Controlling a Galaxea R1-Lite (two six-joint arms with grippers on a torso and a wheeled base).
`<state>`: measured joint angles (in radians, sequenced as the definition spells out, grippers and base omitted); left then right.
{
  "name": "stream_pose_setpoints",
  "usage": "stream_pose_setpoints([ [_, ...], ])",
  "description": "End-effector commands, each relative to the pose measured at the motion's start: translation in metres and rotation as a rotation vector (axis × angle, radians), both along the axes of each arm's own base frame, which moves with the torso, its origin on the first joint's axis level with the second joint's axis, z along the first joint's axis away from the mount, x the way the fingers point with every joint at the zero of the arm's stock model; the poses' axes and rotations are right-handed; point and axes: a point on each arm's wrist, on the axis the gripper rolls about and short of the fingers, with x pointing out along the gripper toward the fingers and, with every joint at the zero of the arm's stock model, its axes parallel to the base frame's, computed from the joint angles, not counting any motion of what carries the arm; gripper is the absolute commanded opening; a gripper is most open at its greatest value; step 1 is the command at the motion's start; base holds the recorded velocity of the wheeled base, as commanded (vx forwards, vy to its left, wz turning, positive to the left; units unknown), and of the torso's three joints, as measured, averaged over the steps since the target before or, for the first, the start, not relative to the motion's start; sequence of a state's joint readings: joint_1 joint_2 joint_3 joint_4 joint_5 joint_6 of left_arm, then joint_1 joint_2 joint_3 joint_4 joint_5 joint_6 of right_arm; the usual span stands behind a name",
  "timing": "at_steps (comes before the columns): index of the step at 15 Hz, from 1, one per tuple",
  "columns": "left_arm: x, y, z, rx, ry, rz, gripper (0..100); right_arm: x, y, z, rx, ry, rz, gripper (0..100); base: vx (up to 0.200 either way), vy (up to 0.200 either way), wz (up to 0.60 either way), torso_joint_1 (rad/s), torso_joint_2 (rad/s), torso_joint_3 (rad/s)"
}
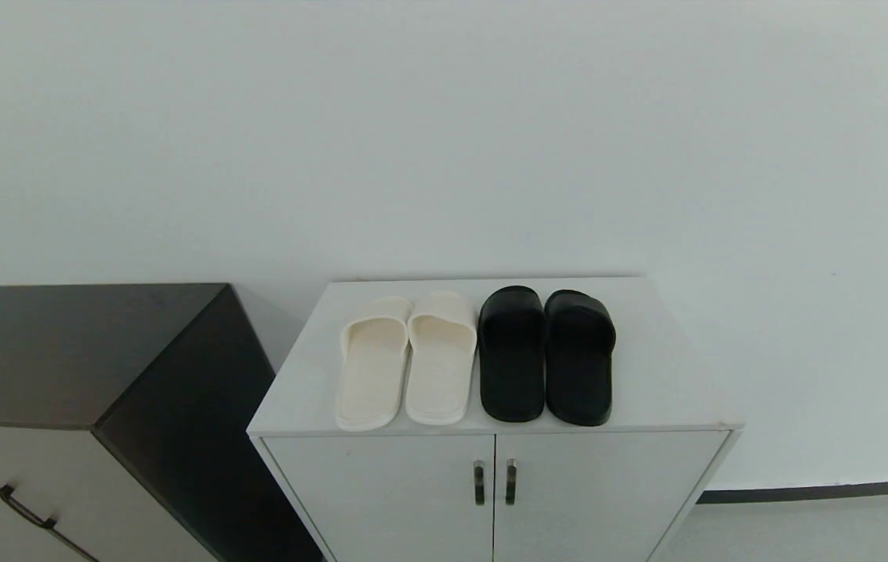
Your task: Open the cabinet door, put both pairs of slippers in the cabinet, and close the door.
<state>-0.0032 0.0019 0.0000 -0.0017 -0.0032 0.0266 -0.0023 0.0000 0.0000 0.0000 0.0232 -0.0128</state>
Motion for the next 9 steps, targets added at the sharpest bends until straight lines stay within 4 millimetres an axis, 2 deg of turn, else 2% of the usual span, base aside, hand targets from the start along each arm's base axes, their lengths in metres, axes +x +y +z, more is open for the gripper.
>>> stream_pose_setpoints([
  [1,0.0,0.0,0.0,-0.001,0.0,0.0,0,0.0,0.0,0.0,-0.001,0.0,0.001,100,0.0,0.0,0.0,0.0,0.0,0.0],
  [5,0.0,0.0,0.0,0.003,0.0,0.0,0,0.0,-0.001,0.002,-0.056,-0.01,-0.024,100,0.0,0.0,0.0,0.0,0.0,0.0],
  [6,0.0,0.0,0.0,0.001,0.0,0.0,0,-0.006,0.0,0.039,-0.033,-0.083,-0.016,100,0.0,0.0,0.0,0.0,0.0,0.0],
  [7,0.0,0.0,0.0,0.001,0.0,0.002,0,-0.007,0.0,0.101,0.083,-0.143,0.027,100,0.0,0.0,0.0,0.0,0.0,0.0],
  [8,0.0,0.0,0.0,0.001,0.0,0.0,0,0.005,0.001,0.138,0.137,-0.118,0.104,100,0.0,0.0,0.0,0.0,0.0,0.0],
  [9,0.0,0.0,0.0,0.003,0.0,0.002,0,0.025,0.003,0.14,0.124,-0.026,0.153,100,0.0,0.0,0.0,0.0,0.0,0.0],
])
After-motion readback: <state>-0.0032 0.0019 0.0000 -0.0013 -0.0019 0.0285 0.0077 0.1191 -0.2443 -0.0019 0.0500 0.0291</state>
